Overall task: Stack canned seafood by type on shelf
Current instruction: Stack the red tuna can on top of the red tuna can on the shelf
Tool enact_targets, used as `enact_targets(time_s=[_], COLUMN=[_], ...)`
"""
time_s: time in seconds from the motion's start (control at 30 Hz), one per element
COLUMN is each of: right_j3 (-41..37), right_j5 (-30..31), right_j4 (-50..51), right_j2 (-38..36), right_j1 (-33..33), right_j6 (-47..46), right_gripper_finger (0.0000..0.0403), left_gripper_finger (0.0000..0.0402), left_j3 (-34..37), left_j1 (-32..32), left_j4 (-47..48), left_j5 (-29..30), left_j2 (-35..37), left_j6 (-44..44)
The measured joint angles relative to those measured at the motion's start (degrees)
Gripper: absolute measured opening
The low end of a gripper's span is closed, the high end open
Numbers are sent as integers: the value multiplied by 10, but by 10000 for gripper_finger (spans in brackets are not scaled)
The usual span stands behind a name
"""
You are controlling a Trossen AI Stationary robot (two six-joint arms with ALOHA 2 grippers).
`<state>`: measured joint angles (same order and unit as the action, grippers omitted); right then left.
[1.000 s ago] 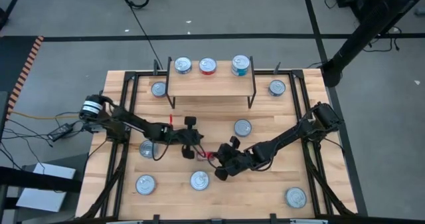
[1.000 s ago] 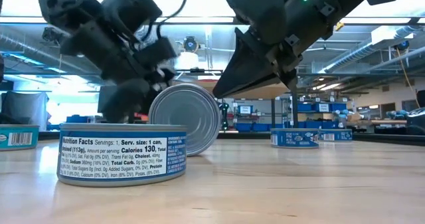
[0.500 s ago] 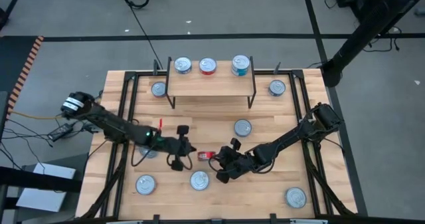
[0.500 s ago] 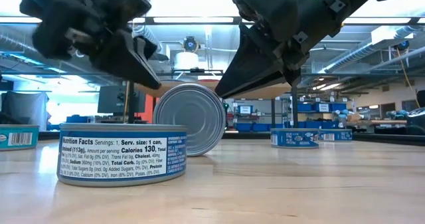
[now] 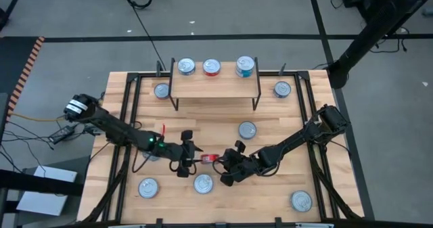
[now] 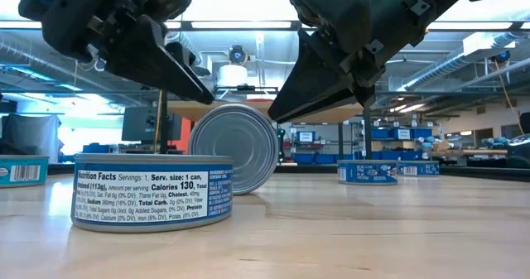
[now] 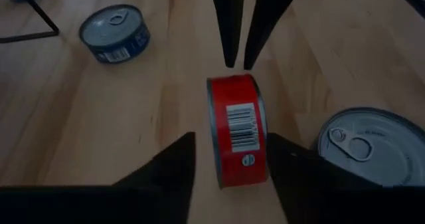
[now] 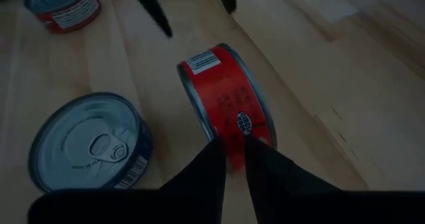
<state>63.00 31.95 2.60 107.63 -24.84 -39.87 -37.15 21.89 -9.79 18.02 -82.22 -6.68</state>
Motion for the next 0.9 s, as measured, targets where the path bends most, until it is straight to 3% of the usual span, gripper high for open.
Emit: enact_targets(time_s=[0.17,0.33,0.9], right_j3=[0,0,0], right_j5=[0,0,0], right_j4=[1,1,0], right_j2=[0,0,0], right_j1=[0,0,0], right_j6=[0,0,0], right_gripper_finger=[67,67,66], left_gripper_finger=[253,285,284], left_j3=[-1,-17,-22], left_j1=[0,0,-9], left_j4=[-27,-26,-30], left_j5=[-1,-3,-3], left_j2=[-33,-43,-64], left_j6=[0,-1,-13])
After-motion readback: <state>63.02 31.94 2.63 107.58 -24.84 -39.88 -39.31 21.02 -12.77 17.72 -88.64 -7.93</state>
